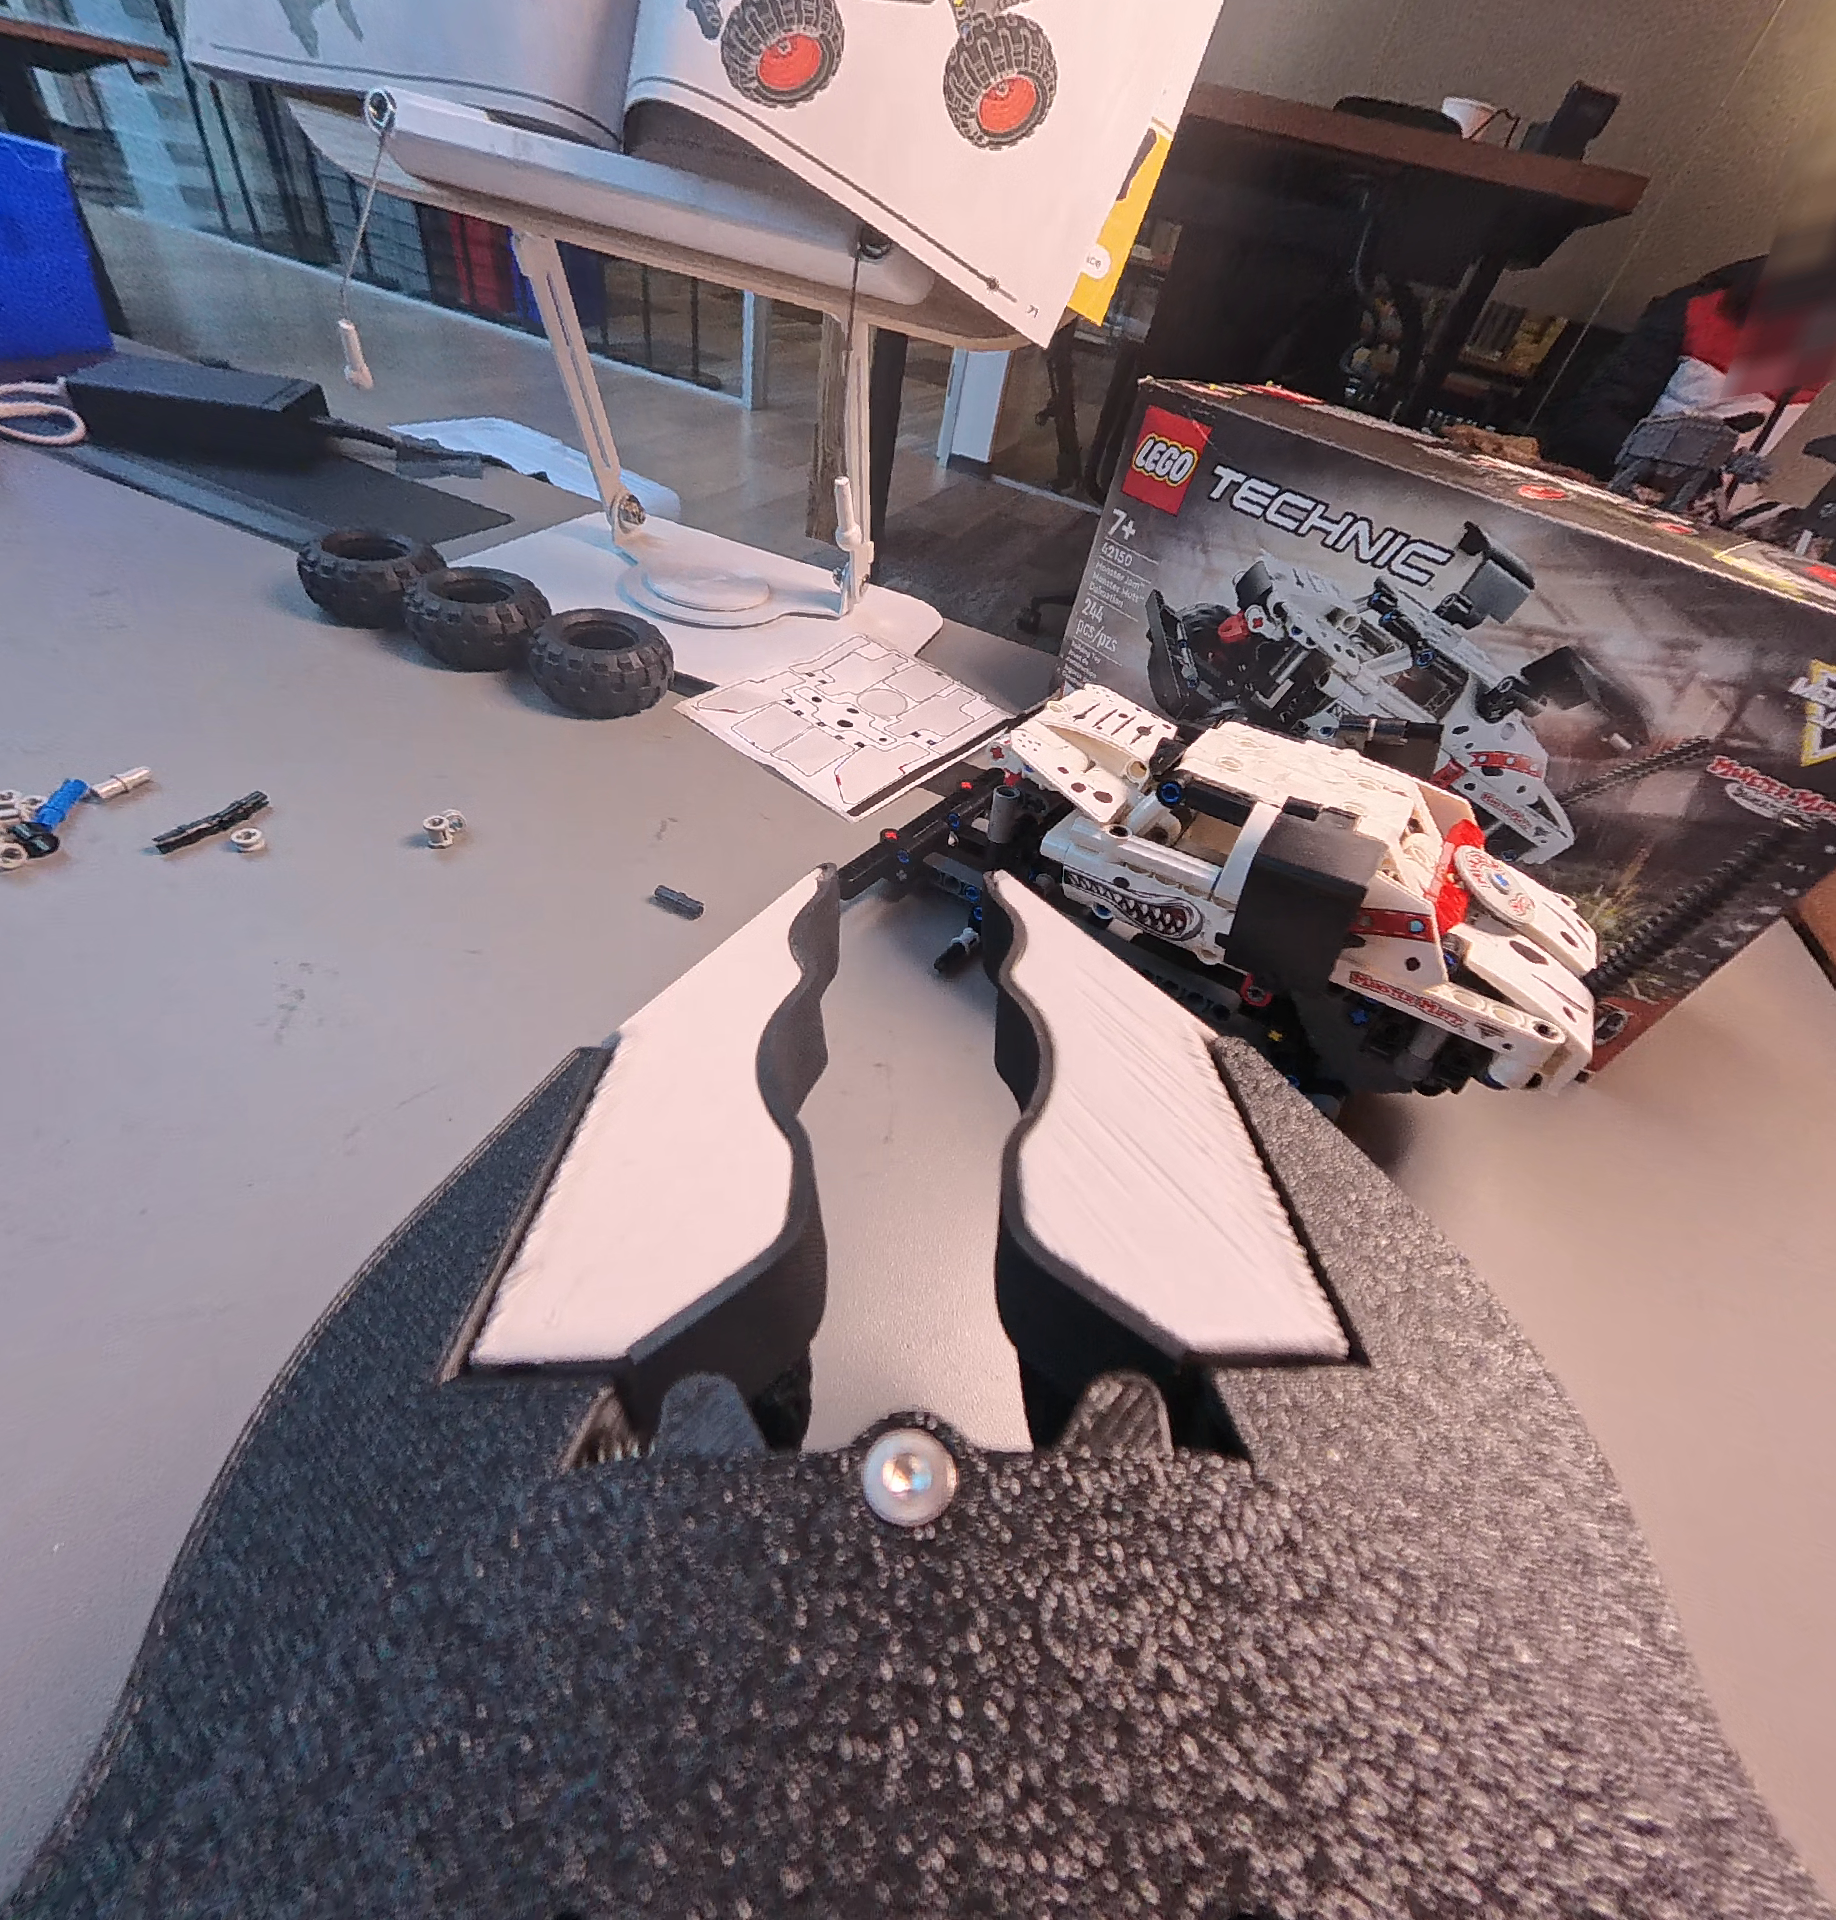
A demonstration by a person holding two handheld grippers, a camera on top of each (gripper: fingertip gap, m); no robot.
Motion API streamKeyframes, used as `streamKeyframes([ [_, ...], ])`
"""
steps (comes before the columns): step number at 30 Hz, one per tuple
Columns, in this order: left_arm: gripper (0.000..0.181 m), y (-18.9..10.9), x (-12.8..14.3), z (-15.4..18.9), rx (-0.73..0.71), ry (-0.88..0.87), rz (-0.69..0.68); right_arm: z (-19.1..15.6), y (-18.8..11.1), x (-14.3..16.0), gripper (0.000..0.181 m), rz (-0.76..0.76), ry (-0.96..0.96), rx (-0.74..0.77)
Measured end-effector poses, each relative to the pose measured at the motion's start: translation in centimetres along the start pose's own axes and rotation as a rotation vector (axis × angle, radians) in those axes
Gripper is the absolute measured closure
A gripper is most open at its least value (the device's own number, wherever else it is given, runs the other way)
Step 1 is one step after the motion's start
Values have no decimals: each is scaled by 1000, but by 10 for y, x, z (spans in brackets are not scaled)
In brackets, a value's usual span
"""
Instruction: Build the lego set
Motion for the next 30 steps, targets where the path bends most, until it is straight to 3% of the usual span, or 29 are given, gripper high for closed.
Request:
streamKeyframes([
  [4,143,50,-50,-23,-35,-31,72,-2,0,0,157,1,-19,0],
  [8,153,114,-96,-69,-133,-19,109,-4,-1,-2,159,11,-25,-7],
  [12,162,170,-113,-117,-219,-64,70,-4,0,-1,160,4,-15,-14],
  [16,167,198,-115,-136,-258,-35,42,-6,1,1,161,-9,-29,-23],
  [22,168,217,-114,-118,-237,38,12,-11,5,4,161,-40,-63,-33],
  [30,168,235,-103,-45,-138,140,-1,-12,4,3,162,-35,-67,-35],
])
Point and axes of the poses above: each gripper's, where its closed fingertips meet, y out along the fingers, x out of its underside, z = x × y across the jaws, the point moved 1 cm from there along -y, back along the fingers, and after that the axes turned 8 degrees about -x, right-handed, at the moved point
